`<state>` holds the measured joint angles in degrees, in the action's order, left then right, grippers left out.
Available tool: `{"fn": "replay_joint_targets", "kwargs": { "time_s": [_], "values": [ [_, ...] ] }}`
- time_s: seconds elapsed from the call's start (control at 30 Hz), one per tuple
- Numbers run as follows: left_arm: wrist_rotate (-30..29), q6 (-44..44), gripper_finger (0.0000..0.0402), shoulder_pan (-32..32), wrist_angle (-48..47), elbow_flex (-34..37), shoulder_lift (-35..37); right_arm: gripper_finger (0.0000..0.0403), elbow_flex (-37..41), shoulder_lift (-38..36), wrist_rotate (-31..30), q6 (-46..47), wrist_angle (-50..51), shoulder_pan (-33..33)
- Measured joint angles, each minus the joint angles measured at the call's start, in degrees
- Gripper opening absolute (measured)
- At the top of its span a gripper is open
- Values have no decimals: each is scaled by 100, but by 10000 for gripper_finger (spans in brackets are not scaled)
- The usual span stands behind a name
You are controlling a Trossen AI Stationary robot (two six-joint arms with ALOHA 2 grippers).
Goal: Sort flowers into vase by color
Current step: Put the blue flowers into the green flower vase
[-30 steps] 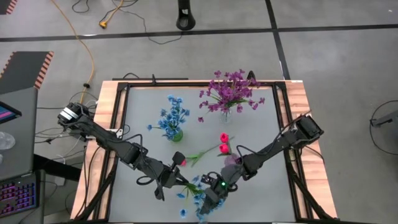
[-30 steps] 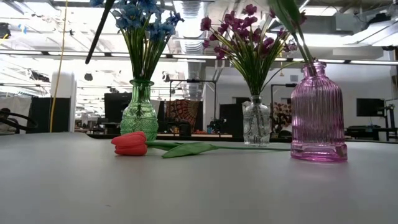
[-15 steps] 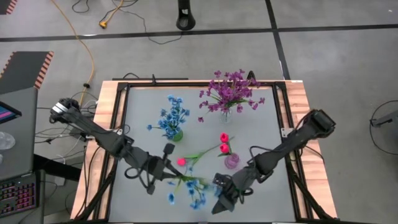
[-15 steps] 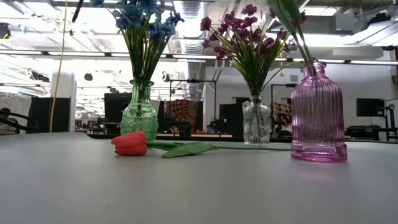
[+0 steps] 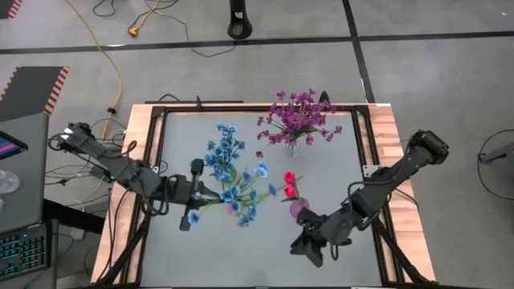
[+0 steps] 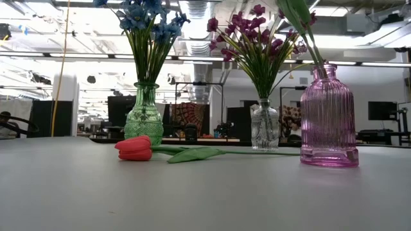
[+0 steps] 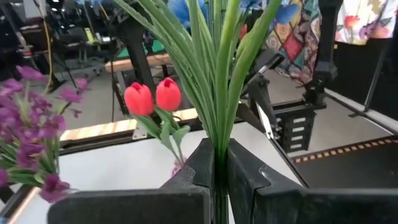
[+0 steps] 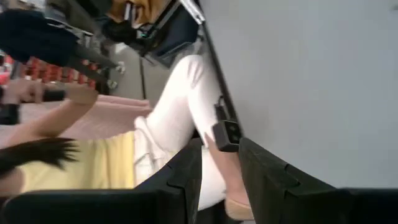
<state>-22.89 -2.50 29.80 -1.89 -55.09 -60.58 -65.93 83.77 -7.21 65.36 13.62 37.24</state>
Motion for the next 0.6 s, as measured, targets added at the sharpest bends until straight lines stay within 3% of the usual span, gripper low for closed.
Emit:
{"fn": "replay_joint_targets", "kwargs": {
  "time_s": [0.3,0.6],
  "values": [
    [-141,-370,3,134,440,17,60,136,15,-102,-324,-434,582,166],
    [-411,-968,3,357,3679,2012,713,136,98,-99,-498,-437,558,251]
  ]
}}
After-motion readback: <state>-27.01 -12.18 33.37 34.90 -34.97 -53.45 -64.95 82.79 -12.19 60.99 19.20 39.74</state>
